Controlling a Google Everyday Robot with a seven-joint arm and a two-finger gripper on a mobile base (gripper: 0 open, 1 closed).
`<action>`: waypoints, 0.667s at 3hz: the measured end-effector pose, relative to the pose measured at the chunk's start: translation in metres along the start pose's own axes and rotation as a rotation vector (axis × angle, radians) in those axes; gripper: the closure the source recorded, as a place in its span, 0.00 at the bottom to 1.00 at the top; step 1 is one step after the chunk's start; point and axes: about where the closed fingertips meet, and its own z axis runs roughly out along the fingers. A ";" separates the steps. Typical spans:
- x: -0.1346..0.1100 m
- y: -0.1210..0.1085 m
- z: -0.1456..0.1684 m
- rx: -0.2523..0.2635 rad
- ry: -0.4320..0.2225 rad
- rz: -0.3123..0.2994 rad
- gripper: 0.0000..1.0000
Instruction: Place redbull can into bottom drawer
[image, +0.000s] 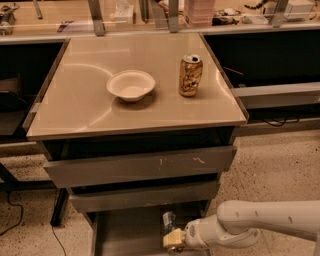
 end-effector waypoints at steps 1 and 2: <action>-0.011 -0.049 0.032 -0.045 -0.008 0.070 1.00; -0.019 -0.094 0.066 -0.076 0.001 0.150 1.00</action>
Offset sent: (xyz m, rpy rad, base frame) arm 0.0319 -0.0382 -0.1606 0.1015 0.1622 -0.1537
